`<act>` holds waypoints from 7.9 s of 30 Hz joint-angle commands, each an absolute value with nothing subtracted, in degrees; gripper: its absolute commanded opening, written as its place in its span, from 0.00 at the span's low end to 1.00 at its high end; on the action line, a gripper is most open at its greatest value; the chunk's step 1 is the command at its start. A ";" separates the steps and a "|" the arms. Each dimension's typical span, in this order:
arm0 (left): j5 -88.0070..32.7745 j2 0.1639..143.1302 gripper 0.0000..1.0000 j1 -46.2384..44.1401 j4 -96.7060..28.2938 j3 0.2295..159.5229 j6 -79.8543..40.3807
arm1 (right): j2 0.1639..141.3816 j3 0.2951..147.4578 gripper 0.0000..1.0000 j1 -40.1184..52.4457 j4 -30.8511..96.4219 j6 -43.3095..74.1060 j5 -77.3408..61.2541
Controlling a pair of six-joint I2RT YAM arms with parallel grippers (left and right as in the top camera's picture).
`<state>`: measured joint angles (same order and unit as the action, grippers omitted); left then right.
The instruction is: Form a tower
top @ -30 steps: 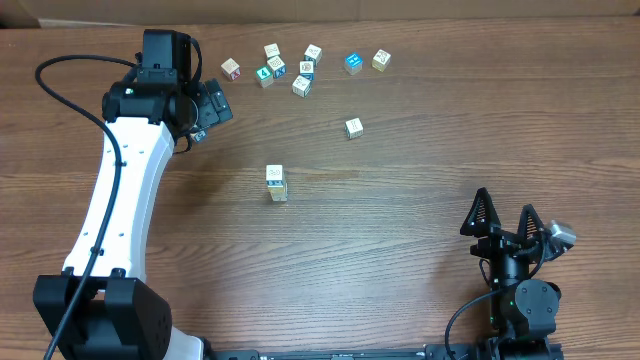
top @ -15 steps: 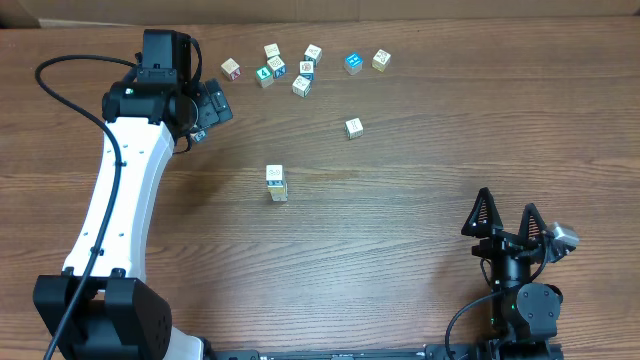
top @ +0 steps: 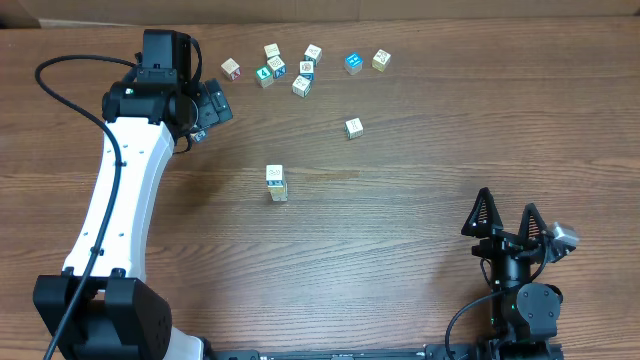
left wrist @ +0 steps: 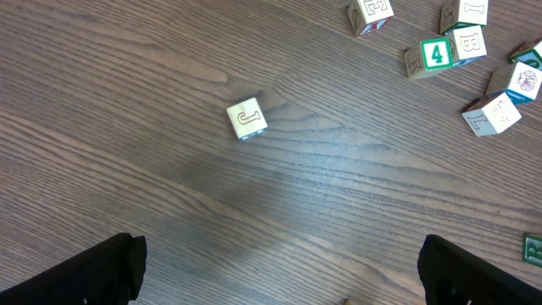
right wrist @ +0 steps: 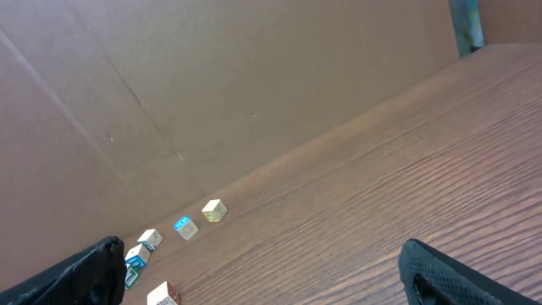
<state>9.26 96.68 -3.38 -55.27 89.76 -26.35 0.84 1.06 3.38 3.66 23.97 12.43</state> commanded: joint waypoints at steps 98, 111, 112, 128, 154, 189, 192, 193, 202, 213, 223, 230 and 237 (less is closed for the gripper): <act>9.56 97.14 0.99 -3.51 -55.27 90.74 -25.28 | 0.16 0.45 1.00 3.20 4.40 -2.90 4.21; 9.56 98.21 0.99 -3.77 -55.46 90.67 -25.26 | 0.16 0.45 1.00 3.20 4.40 -2.90 4.21; 9.41 98.28 1.00 -3.79 -55.44 90.56 -25.28 | 0.16 0.45 1.00 3.20 4.40 -2.90 4.21; 9.41 99.02 0.99 -3.79 -55.44 90.39 -25.28 | 0.16 0.45 1.00 3.20 4.40 -2.90 4.21; 9.41 99.66 1.00 -5.39 -45.69 90.15 -25.28 | 0.16 0.45 1.00 3.20 4.40 -2.90 4.21; 9.41 95.59 1.00 -20.56 3.25 90.08 -25.26 | 0.16 0.45 1.00 3.20 4.40 -2.90 4.21; 9.43 93.71 0.99 -20.16 3.25 89.78 -25.28 | 0.16 0.45 1.00 3.20 4.40 -2.90 4.21; 9.43 92.92 0.99 -20.14 3.27 89.27 -25.28 | 0.16 0.45 1.00 3.20 4.40 -2.90 4.21; 9.43 80.79 1.00 -20.16 2.50 70.65 -25.28 | 0.16 0.45 1.00 3.20 4.40 -2.90 4.21; 9.43 62.35 0.99 -20.16 -0.05 49.06 -25.28 | 0.16 0.45 1.00 3.20 4.40 -2.90 4.21; 9.41 46.89 0.99 -19.33 3.66 33.52 -25.28 | 0.16 0.45 1.00 3.20 4.40 -2.90 4.21; 9.41 33.76 1.00 -13.26 3.49 21.15 -25.28 | 0.16 0.45 1.00 3.20 4.40 -2.90 4.21; 9.41 19.94 0.99 -8.88 3.03 15.31 -25.28 | 0.16 0.45 1.00 3.20 4.40 -2.90 4.21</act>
